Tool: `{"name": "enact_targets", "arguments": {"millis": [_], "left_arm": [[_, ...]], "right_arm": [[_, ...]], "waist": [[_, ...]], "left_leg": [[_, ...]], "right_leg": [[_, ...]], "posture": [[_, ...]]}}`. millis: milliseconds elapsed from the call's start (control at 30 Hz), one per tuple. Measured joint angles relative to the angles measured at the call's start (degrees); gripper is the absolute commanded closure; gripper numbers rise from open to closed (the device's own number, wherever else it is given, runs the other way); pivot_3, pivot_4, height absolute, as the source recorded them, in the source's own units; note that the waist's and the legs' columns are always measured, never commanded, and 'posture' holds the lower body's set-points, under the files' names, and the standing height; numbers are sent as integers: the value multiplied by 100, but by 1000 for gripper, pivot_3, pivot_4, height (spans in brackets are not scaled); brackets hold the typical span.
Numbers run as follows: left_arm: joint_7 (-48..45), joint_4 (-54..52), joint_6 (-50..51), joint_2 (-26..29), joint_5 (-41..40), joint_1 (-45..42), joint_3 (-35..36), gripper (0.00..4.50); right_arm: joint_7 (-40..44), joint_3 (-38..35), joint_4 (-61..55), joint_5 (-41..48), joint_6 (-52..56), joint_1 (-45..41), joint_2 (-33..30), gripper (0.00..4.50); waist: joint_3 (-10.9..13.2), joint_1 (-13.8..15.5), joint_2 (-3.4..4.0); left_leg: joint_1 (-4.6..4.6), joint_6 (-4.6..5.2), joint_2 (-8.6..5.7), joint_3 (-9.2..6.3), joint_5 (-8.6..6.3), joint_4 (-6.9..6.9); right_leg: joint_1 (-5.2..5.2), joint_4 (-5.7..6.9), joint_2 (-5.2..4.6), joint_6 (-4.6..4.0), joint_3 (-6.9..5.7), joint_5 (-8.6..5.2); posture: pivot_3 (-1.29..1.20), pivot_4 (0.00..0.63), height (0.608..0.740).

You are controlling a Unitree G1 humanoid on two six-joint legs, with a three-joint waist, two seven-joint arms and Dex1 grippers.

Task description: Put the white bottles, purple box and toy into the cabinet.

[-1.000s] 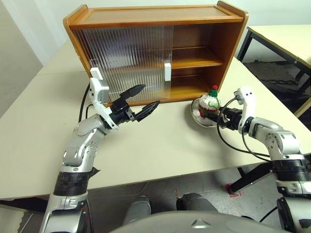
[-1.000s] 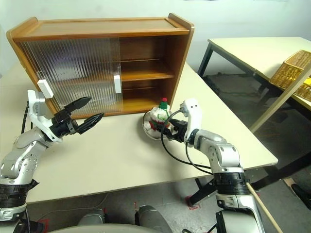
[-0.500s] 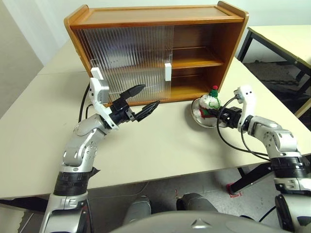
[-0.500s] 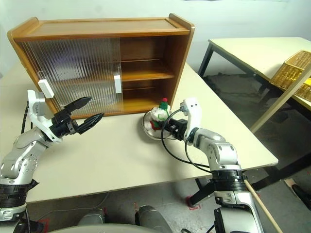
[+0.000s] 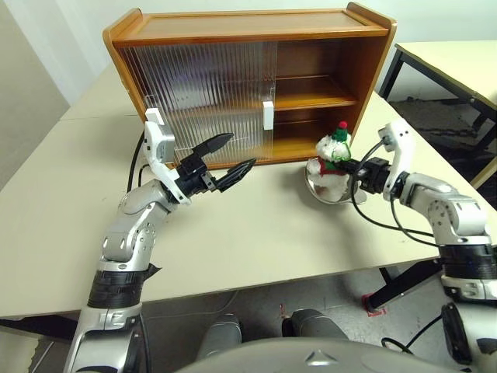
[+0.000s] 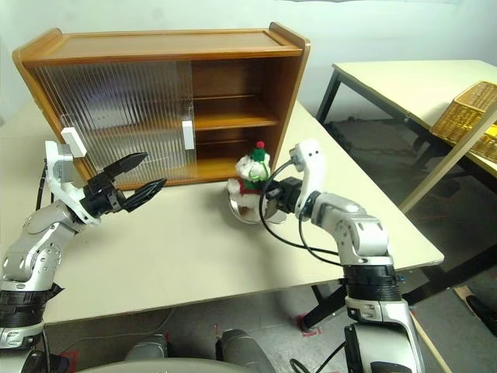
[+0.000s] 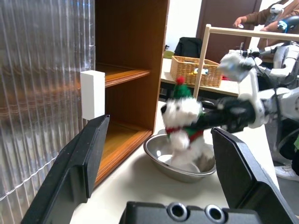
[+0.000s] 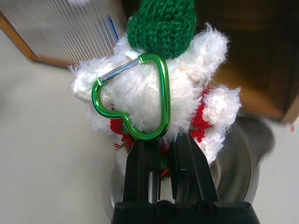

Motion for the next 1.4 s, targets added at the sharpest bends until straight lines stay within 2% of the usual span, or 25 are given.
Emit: {"name": "enact_targets", "arguments": {"millis": [133,367,967,1400], "left_arm": [[-20,14,-6,-10,2,-27,0,0],[-41,25,-30,-51,24,-40,-6,0],[62,-51,-54,-63,57,92,3,0],[123,-74,-55,-51,57,127,11,0]], "right_arm": [[34,-48,-70,172,199,-285,-77,4498],[37,-198,255,201,146,-1405,-157,4498],[520,84,3841,-856,-1907,-3460,221,4498],[449,97,5658,-1498,-3221,-4300,712,4498]], "waist": [[0,-11,0],[0,-18,0],[0,20,7],[1,40,10]], "left_leg": [[6,0,0,2,0,0],[7,0,2,-5,0,-2],[-31,2,33,-27,0,-11],[-36,2,45,-25,0,-12]], "right_leg": [[2,0,3,0,0,0],[1,0,5,-3,0,0],[-44,4,-3,-16,0,5],[-60,3,-6,-51,-6,29]], "posture": [[-102,0,740],[-85,0,740],[-47,0,740],[-46,0,740]]}}
